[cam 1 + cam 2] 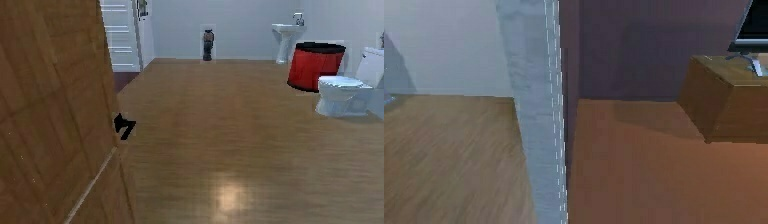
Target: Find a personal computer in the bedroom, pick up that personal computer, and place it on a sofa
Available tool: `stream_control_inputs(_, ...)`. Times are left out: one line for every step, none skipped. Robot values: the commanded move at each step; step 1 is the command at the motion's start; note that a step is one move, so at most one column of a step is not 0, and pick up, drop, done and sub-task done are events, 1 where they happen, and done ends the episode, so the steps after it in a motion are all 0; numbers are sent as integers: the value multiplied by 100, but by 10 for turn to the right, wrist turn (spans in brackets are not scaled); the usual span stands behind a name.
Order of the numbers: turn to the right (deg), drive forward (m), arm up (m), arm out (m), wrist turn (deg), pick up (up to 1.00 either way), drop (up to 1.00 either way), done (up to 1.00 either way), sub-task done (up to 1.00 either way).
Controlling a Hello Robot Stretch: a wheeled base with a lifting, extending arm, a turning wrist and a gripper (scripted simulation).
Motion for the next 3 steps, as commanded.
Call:
stream_control_inputs(30,0,0,0,0,0,0,0,0)
stream_control_inputs(0,75,0,0,0,0,0,0,0)
stream_control_inputs(60,0,0,0,0,0,0,0,0)
